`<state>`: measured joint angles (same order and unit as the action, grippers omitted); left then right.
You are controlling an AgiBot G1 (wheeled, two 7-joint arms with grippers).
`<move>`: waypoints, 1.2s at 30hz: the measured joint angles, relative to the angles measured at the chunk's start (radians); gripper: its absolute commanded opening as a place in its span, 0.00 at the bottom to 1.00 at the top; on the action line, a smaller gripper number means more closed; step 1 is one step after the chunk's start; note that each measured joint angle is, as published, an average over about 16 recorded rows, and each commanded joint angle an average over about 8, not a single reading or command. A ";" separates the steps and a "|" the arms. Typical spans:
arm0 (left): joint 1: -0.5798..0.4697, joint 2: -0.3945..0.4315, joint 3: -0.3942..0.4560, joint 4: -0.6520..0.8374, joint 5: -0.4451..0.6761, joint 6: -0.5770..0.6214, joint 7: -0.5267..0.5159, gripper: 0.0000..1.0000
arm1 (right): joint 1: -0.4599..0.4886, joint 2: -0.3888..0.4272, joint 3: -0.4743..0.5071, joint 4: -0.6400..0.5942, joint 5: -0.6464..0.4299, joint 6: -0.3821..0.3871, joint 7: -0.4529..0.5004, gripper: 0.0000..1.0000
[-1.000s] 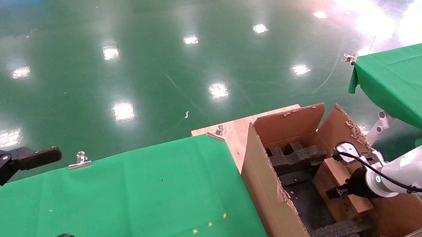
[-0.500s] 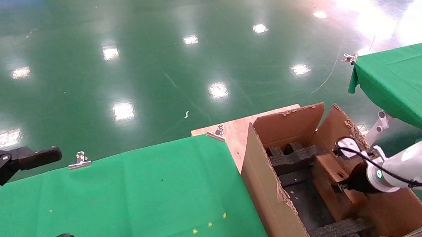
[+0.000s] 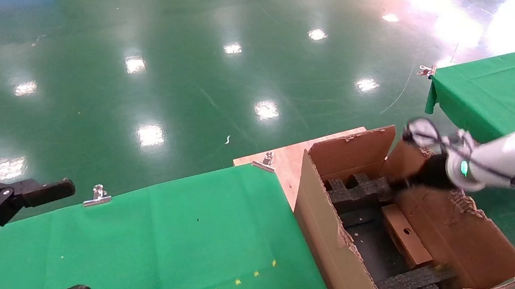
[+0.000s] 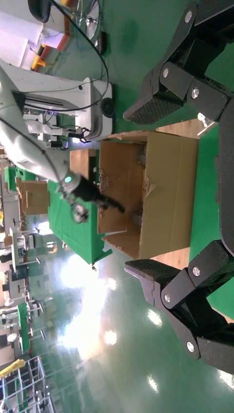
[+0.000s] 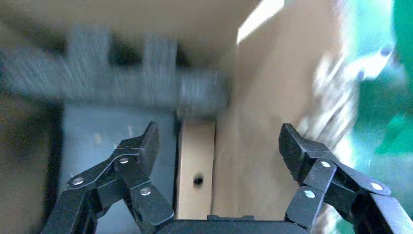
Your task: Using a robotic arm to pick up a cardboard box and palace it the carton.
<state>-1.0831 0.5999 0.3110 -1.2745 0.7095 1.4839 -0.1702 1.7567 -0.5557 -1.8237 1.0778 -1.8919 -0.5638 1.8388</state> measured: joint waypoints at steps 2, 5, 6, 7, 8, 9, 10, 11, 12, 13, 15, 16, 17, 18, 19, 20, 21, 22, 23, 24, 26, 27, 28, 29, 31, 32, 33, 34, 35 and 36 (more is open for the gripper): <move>0.000 0.000 0.000 0.000 0.000 0.000 0.000 1.00 | 0.033 0.007 0.014 0.014 0.002 0.001 -0.011 1.00; 0.000 0.000 0.000 0.000 0.000 0.000 0.000 1.00 | 0.084 0.017 0.037 0.037 0.008 0.000 -0.029 1.00; 0.000 0.000 0.000 0.000 0.000 0.000 0.000 1.00 | 0.101 0.020 0.045 0.045 0.012 0.000 -0.036 1.00; 0.000 0.000 0.000 0.000 0.000 0.000 0.000 1.00 | 0.118 0.023 0.052 0.053 0.016 -0.001 -0.043 1.00; 0.000 0.000 0.000 0.000 0.000 0.000 0.000 1.00 | 0.134 0.026 0.060 0.061 0.020 -0.002 -0.049 1.00; 0.000 0.000 0.000 0.000 0.000 0.000 0.000 1.00 | 0.148 0.029 0.066 0.068 0.024 -0.003 -0.055 1.00; 0.000 0.000 0.000 0.000 0.000 0.000 0.000 1.00 | 0.164 0.033 0.074 0.076 0.028 -0.005 -0.062 1.00; 0.000 0.000 0.000 0.000 0.000 0.000 0.000 1.00 | 0.180 0.036 0.081 0.084 0.033 -0.007 -0.068 1.00; 0.000 0.000 0.000 0.000 0.000 0.000 0.000 1.00 | 0.193 0.039 0.087 0.092 0.038 -0.008 -0.074 1.00; 0.000 0.000 0.000 0.000 0.000 0.000 0.000 1.00 | 0.206 0.043 0.093 0.100 0.043 -0.010 -0.080 1.00; 0.000 0.000 0.000 0.000 0.000 0.000 0.000 1.00 | 0.228 0.048 0.103 0.113 0.052 -0.014 -0.089 1.00; 0.000 0.000 0.000 0.000 0.000 0.000 0.000 1.00 | 0.237 0.051 0.107 0.119 0.056 -0.017 -0.093 1.00; 0.000 0.000 0.000 0.000 0.000 0.000 0.000 1.00 | 0.245 0.053 0.111 0.125 0.059 -0.018 -0.096 1.00; 0.000 0.000 0.000 0.000 0.000 0.000 0.000 1.00 | 0.252 0.055 0.114 0.129 0.062 -0.020 -0.099 1.00; 0.000 0.000 0.000 0.000 0.000 0.000 0.000 1.00 | 0.257 0.057 0.117 0.133 0.065 -0.022 -0.101 1.00; 0.000 0.000 0.000 0.000 0.000 -0.001 0.000 1.00 | 0.261 0.059 0.119 0.136 0.067 -0.024 -0.103 1.00; 0.000 0.000 0.000 0.000 0.000 -0.001 0.000 1.00 | 0.264 0.060 0.120 0.138 0.069 -0.025 -0.104 1.00; 0.000 0.000 0.000 0.000 0.000 -0.001 0.000 1.00 | 0.265 0.060 0.121 0.139 0.070 -0.025 -0.104 1.00; 0.000 0.000 0.000 0.000 0.000 -0.001 0.000 1.00 | 0.266 0.060 0.121 0.140 0.071 -0.026 -0.105 1.00; 0.000 0.000 0.000 0.000 0.000 -0.001 0.000 1.00 | 0.266 0.061 0.123 0.141 0.072 -0.027 -0.107 1.00; 0.000 0.000 0.000 0.000 -0.001 -0.001 0.000 1.00 | 0.264 0.061 0.127 0.142 0.076 -0.031 -0.111 1.00; 0.000 0.000 0.000 0.000 -0.001 -0.001 0.000 1.00 | 0.260 0.060 0.130 0.141 0.078 -0.033 -0.115 1.00; 0.000 0.000 0.000 0.000 -0.001 -0.001 0.000 1.00 | 0.255 0.059 0.135 0.140 0.082 -0.036 -0.120 1.00; 0.000 0.000 0.001 0.000 -0.001 -0.001 0.000 1.00 | 0.250 0.058 0.141 0.140 0.087 -0.041 -0.127 1.00; 0.000 0.000 0.001 0.000 -0.001 -0.001 0.000 1.00 | 0.235 0.056 0.159 0.139 0.100 -0.052 -0.146 1.00; 0.000 0.000 0.001 0.000 -0.001 -0.001 0.000 1.00 | 0.227 0.055 0.170 0.139 0.108 -0.059 -0.159 1.00; 0.000 0.000 0.001 0.000 -0.001 -0.001 0.000 1.00 | 0.218 0.054 0.182 0.139 0.118 -0.067 -0.172 1.00; 0.000 0.000 0.001 0.000 -0.001 -0.001 0.000 1.00 | 0.208 0.052 0.196 0.140 0.128 -0.076 -0.188 1.00; 0.000 0.000 0.001 0.000 -0.001 -0.001 0.001 1.00 | 0.197 0.051 0.212 0.140 0.140 -0.086 -0.205 1.00; 0.000 0.000 0.001 0.001 -0.001 -0.001 0.001 1.00 | 0.185 0.049 0.229 0.141 0.153 -0.097 -0.223 1.00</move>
<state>-1.0831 0.5996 0.3117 -1.2740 0.7089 1.4834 -0.1697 1.9418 -0.5064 -1.5948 1.2186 -1.7384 -0.6604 1.6154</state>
